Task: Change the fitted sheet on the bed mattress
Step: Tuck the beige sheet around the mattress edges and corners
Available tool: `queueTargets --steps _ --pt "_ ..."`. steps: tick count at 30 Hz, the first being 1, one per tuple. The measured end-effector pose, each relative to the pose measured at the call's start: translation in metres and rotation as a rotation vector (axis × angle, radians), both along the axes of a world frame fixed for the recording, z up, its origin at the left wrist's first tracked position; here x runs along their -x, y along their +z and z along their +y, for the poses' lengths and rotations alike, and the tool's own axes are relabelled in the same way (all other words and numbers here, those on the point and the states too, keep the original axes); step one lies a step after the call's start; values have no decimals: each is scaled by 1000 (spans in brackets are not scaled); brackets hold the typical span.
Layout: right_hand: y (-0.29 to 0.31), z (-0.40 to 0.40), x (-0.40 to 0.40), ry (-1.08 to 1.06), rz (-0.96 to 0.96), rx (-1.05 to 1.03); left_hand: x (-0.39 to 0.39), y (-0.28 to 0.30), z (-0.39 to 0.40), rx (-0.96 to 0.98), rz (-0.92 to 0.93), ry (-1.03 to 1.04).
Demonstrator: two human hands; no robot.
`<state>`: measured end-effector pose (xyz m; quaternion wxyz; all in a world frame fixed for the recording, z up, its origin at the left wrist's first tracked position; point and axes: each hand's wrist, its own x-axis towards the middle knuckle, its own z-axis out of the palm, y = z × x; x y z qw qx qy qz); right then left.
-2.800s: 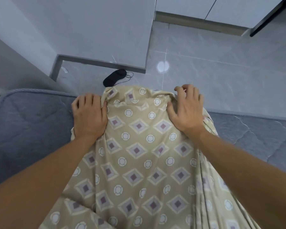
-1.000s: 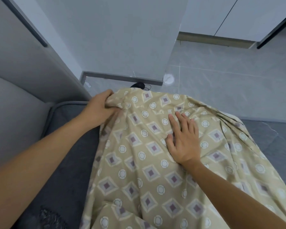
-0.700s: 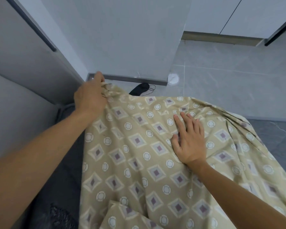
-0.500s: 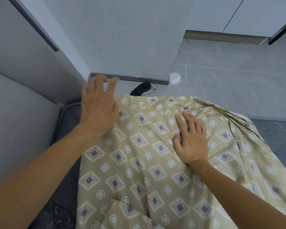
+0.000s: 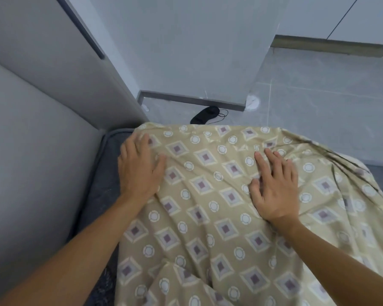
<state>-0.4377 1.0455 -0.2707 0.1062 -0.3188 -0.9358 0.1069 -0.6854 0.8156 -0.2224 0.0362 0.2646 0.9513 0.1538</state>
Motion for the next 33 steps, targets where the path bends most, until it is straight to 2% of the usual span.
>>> queueTargets --steps 2,3,6,11,15,17,21,25,27,28,30,31,33 --pt "-1 0 0 1 2 2 2 9 -4 3 24 118" --pt "-1 -1 0 0 4 5 5 14 -6 25 -28 187" --pt "0 -2 2 -3 12 6 17 23 -3 -4 -317 389" --pt "0 -2 3 -2 -12 5 24 34 3 -347 -607 358" --pt "1 -2 2 -2 -27 8 27 41 1 -473 -713 320" --pt "1 -1 1 -4 -22 1 35 44 -3 -437 -613 334" --pt "1 -1 1 -1 -16 -10 46 58 -19 -219 -223 376" --pt "2 -2 1 -6 -31 0 27 60 -25 103 121 34" --pt "3 -2 1 -6 -35 12 12 59 -19 182 266 -109" --pt "3 -2 2 -3 -33 15 7 57 -13 163 249 -143" --pt "4 -2 3 -5 -29 16 -1 45 0 126 63 -196" --pt "3 -2 2 -6 -30 17 -4 33 3 157 -33 -218" --pt "3 -2 1 -11 -27 25 -7 6 2 264 -64 -256"
